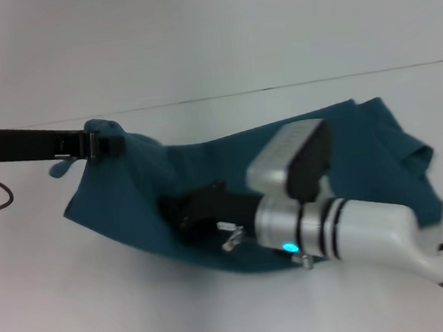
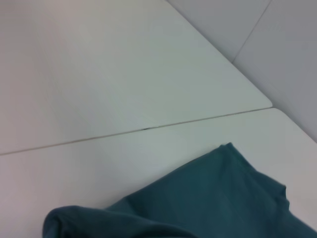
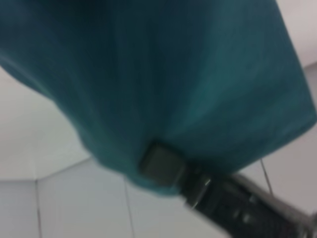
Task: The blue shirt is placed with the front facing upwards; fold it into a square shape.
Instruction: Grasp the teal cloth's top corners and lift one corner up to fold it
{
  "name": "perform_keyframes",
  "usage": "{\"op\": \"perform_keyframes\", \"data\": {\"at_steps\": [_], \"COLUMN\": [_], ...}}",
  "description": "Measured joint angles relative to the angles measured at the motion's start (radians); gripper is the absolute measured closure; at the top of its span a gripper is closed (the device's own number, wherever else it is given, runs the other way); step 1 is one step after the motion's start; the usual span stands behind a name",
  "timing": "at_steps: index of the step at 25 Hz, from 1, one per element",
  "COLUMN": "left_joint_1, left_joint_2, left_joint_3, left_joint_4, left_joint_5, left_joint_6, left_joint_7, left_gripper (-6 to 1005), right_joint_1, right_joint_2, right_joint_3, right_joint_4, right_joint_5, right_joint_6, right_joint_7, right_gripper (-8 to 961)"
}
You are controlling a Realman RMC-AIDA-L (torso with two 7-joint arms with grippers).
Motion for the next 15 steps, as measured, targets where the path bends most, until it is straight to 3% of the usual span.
{"op": "perform_keyframes", "data": {"at_steps": [4,9,15], "left_joint_1": [-0.006,-0.013,-0.014], "left_joint_2": [0.0,0.004,0.008], "left_joint_3": [-0.002,-0.009,-0.011], "left_joint_4": [0.011,0.014,0.006], "left_joint_5": [0.0,0.0,0.0], "left_joint_6": [0.0,0.001,-0.004], "left_joint_7": [0.003,0.009,0.013], "left_gripper": [965,966,966], "right_joint_1": [0.027,0.002,-0.154], "right_joint_2": [0.0,-0.004,-0.022], "right_joint_3": [0.179,0.376,0.514], "right_joint_4": [0.042,0.075,0.024], "right_joint_5": [-0.195,-0.395,-0.425], "right_joint_6": [0.089,0.123,0.021], "right_joint_7": [-0.005,-0.007,-0.003], "right_gripper": [922,920,917]}}
